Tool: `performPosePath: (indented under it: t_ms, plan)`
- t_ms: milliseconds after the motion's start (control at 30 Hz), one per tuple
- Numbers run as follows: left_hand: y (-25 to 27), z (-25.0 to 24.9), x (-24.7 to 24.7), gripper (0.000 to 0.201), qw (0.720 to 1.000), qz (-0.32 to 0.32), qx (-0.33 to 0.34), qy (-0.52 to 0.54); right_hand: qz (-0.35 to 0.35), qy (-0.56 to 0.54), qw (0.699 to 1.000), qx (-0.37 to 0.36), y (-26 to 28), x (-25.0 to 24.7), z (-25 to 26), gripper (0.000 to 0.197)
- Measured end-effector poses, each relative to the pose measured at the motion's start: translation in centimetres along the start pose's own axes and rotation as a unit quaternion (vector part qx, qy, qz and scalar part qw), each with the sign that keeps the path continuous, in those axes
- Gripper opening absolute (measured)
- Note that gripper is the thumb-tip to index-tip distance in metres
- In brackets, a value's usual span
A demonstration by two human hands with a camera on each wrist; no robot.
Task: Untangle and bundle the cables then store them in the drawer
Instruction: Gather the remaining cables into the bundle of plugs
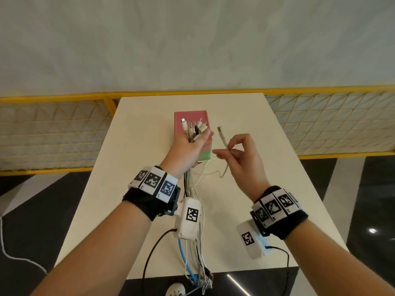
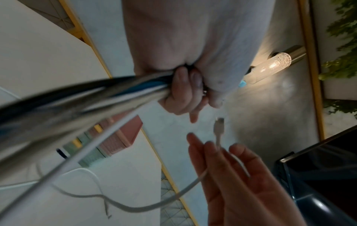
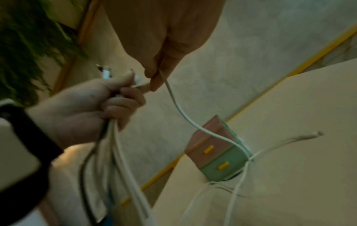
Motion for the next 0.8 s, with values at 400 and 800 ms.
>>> performPosePath:
  t_ms: [400,800]
  plan:
    - [4.6,-3.4,-0.3,0.040,0.982,-0.118,0.086,0.117,0.152,0.026,0.987,0.054,5.0,1.2,4.8,0.021]
    - [9.3,-8.9,-1.8,0.022,0.980,-0.028,0.153,0.127,0.190,0.237,0.952,0.017,6.2,-4.5,7.2,0.022]
Point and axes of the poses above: each hand's wrist, its own y-axis away from the middle knuckle, its own x-axis out of the palm, z = x × y, the point moved 6 cm from there along -y, towards the middle knuckle, and after that the axes turned 3 degrees about -y, right-handed, at the moved point
